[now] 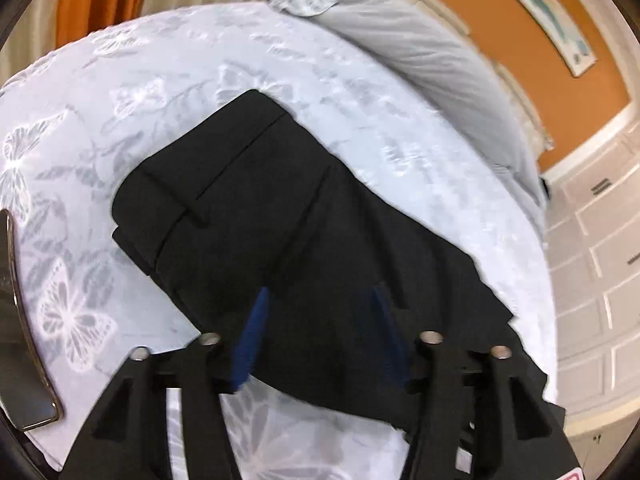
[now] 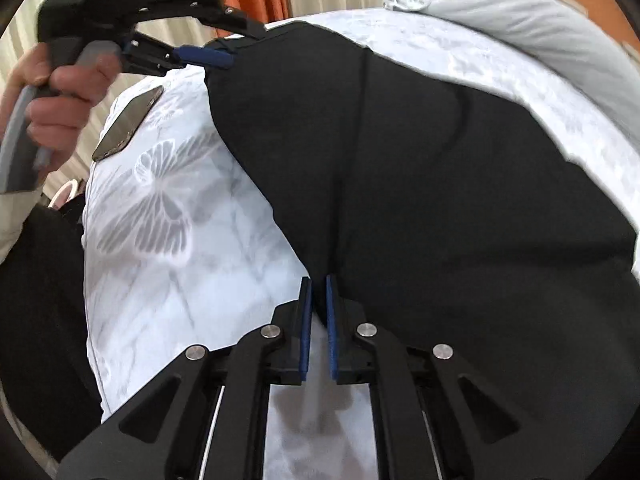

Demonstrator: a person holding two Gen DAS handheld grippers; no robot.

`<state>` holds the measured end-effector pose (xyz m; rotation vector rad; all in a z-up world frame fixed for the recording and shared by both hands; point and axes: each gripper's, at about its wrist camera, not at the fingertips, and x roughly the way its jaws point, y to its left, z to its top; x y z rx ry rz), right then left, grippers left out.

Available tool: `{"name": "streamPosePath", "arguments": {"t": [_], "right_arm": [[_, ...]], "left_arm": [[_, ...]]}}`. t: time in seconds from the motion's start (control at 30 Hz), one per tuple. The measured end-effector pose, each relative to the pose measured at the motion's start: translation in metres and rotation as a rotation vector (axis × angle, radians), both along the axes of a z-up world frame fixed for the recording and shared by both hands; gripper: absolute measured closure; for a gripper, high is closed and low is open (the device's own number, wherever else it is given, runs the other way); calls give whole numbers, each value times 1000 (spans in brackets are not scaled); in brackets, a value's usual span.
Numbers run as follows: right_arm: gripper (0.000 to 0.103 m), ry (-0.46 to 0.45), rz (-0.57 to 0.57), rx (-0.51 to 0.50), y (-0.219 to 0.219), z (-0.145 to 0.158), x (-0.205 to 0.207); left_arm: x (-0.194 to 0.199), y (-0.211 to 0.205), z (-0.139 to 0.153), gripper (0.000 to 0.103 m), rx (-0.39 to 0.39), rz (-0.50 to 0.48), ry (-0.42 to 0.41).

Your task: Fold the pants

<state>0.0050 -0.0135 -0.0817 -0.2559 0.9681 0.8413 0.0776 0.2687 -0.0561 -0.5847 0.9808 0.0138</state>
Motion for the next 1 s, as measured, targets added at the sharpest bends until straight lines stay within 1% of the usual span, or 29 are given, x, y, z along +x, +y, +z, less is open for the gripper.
{"name": "streamPosePath", "arguments": {"t": [0.07, 0.1, 0.13, 0.17, 0.2, 0.23, 0.27, 0.3, 0.33, 0.37, 0.4, 0.43, 0.47, 0.5, 0.53, 0.57, 0.6, 0.63, 0.67, 0.7, 0.73, 0.77, 0.8, 0.83, 0.87, 0.9, 0.93, 0.97, 1.0], "right_arm": [[92, 53, -52, 35, -18, 8, 11], [91, 46, -73, 42, -31, 21, 17], [83, 7, -98, 64, -45, 35, 21], [61, -61, -154, 92, -68, 52, 27], [50, -121, -250, 120, -96, 66, 36], [44, -152, -348, 143, -124, 75, 46], [46, -161, -461, 162, -155, 78, 58], [51, -144, -529, 172, -177, 76, 67], [57, -110, -583, 186, -196, 72, 77], [58, -85, -600, 196, -205, 67, 83], [58, -72, -588, 195, -204, 63, 87], [58, -61, -541, 167, -193, 56, 90], [58, -44, -496, 138, -180, 47, 94], [59, -9, -459, 114, -166, 32, 103], [60, 12, -446, 89, -163, 19, 110], [62, 13, -466, 28, -160, 5, 122], [67, -1, -514, -36, -157, -9, 131], [77, -2, -558, -8, -167, -16, 142], [77, 6, -635, 62, -182, -15, 153], [73, 16, -735, 64, -194, -10, 160], [72, 18, -812, 79, -202, -2, 165], [72, 12, -802, 148, -202, 7, 164], [72, 26, -758, 217, -195, 14, 162], [72, 61, -688, 263, -176, 18, 158], [72, 73, -630, 269, -158, 18, 155], [72, 69, -568, 257, -136, 18, 151], [76, 66, -491, 227, -110, 15, 151], [76, 64, -450, 180, -89, 5, 158], [77, 65, -448, 137, -79, -5, 167]], "left_arm": [[6, 3, -23, 48, 16, 13, 95], [15, -1, -28, 48, 19, 16, 115], [17, -3, -30, 48, 26, 24, 116], [16, -4, -27, 48, 55, 31, 99], [18, -6, -24, 48, 88, 35, 91], [18, -6, -23, 49, 111, 43, 85], [18, -2, -27, 49, 110, 49, 91], [20, 1, -31, 53, 120, 49, 114], [21, 3, -34, 59, 149, 52, 127], [20, 5, -35, 63, 195, 71, 110], [20, 3, -34, 65, 199, 97, 106], [18, 7, -33, 78, 198, 129, 105], [16, 15, -33, 95, 239, 207, 136], [11, 27, -35, 95, 208, 254, 131], [10, 36, -38, 95, 138, 277, 135], [10, 41, -37, 95, 96, 289, 137], [11, 40, -35, 96, 97, 278, 142], [11, 35, -31, 96, 110, 260, 139], [11, 32, -27, 96, 110, 254, 131], [11, 27, -22, 94, 109, 241, 109], [11, 19, -15, 85, 116, 227, 81], [12, 11, -5, 73, 130, 206, 40], [12, 5, 4, 67, 147, 190, 7], [14, -4, 12, 56, 168, 183, -16], [15, -11, 19, 50, 187, 181, -40], [14, -16, 25, 47, 200, 171, -62], [16, -25, 32, 43, 215, 156, -80], [20, -34, 36, 41, 236, 135, -99], [21, -42, 41, 41, 264, 119, -116]]}}
